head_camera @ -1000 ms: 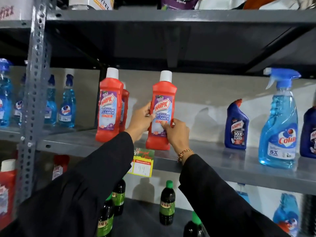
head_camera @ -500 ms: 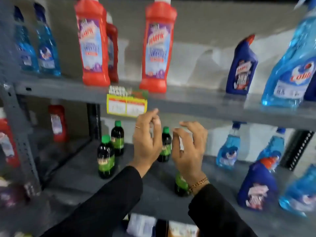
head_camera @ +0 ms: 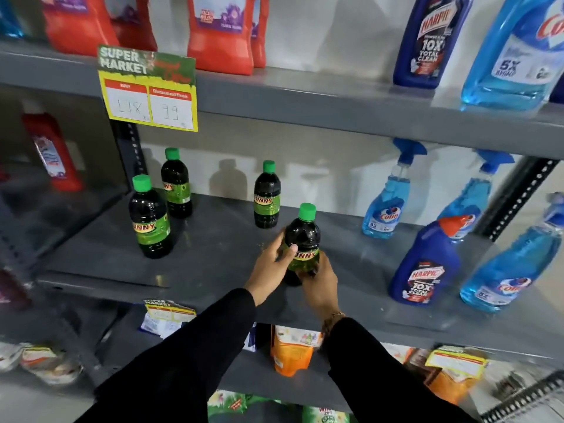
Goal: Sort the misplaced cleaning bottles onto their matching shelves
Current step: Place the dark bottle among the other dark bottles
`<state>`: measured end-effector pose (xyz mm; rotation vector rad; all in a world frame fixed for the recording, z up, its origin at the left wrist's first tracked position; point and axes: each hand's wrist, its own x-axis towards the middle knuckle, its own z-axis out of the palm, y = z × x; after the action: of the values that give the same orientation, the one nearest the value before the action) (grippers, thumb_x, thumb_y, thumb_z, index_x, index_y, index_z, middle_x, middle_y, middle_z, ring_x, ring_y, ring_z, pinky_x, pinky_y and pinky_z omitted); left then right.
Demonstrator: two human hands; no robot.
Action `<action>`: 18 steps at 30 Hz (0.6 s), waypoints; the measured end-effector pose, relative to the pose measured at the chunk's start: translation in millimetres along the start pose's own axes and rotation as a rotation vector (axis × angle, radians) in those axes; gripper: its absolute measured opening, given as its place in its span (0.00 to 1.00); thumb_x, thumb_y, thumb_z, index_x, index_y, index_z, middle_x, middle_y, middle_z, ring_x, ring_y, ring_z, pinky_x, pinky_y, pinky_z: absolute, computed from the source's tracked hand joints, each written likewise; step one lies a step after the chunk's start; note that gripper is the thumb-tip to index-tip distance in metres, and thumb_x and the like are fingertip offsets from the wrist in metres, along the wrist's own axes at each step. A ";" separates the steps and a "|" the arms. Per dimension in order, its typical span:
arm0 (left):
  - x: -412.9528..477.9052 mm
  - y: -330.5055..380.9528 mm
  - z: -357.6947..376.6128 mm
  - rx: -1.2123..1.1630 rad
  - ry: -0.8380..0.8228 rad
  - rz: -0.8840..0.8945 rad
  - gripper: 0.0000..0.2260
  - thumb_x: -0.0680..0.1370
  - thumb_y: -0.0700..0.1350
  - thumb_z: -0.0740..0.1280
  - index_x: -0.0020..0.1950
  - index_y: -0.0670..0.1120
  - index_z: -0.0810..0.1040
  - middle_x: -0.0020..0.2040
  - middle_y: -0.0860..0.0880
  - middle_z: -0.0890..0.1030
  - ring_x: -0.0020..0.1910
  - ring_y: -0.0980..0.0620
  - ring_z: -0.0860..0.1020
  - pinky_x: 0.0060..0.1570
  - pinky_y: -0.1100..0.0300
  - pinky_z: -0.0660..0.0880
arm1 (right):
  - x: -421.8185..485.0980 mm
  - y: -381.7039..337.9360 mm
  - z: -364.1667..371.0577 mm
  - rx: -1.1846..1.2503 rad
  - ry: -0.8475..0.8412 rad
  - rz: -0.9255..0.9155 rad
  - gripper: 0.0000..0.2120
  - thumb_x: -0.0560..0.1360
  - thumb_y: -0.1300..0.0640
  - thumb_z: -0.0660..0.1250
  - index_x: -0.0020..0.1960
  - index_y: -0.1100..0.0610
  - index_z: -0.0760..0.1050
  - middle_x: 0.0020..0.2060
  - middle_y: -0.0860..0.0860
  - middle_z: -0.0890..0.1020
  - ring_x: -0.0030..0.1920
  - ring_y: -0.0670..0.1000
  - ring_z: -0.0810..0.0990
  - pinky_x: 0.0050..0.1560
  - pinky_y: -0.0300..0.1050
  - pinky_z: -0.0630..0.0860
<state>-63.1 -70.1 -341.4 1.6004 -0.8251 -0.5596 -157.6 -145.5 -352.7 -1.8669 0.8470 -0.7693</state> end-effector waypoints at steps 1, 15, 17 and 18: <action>-0.6 -2.5 0.1 -0.008 0.027 0.005 0.24 0.75 0.58 0.61 0.70 0.61 0.61 0.69 0.52 0.72 0.67 0.54 0.70 0.69 0.47 0.66 | -0.6 -1.6 1.8 0.003 0.021 -0.018 0.20 0.70 0.68 0.67 0.61 0.59 0.71 0.53 0.54 0.80 0.51 0.48 0.75 0.44 0.29 0.65; 3.1 -23.6 -74.0 -0.015 0.140 -0.003 0.29 0.71 0.66 0.60 0.71 0.62 0.59 0.72 0.52 0.68 0.69 0.53 0.67 0.71 0.47 0.63 | 10.9 -23.3 71.4 0.059 -0.055 -0.047 0.19 0.69 0.66 0.71 0.58 0.62 0.73 0.52 0.58 0.83 0.53 0.55 0.81 0.54 0.42 0.76; 3.1 -24.3 -71.9 0.031 0.148 0.000 0.27 0.73 0.65 0.58 0.71 0.63 0.57 0.72 0.52 0.68 0.70 0.54 0.67 0.71 0.48 0.63 | 10.0 -24.6 69.2 0.065 -0.073 -0.053 0.19 0.69 0.66 0.71 0.59 0.62 0.72 0.52 0.57 0.83 0.54 0.55 0.81 0.52 0.39 0.73; 0.6 -23.1 -68.4 0.050 0.153 0.005 0.25 0.76 0.62 0.56 0.72 0.62 0.56 0.73 0.52 0.67 0.70 0.54 0.65 0.71 0.51 0.62 | 8.8 -25.0 66.6 0.065 -0.099 -0.051 0.20 0.70 0.66 0.71 0.60 0.61 0.71 0.54 0.56 0.82 0.56 0.55 0.80 0.53 0.37 0.72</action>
<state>-7.0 -25.7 -350.6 1.6638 -0.7332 -0.4099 -94.2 -112.1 -354.2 -1.8590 0.7065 -0.7213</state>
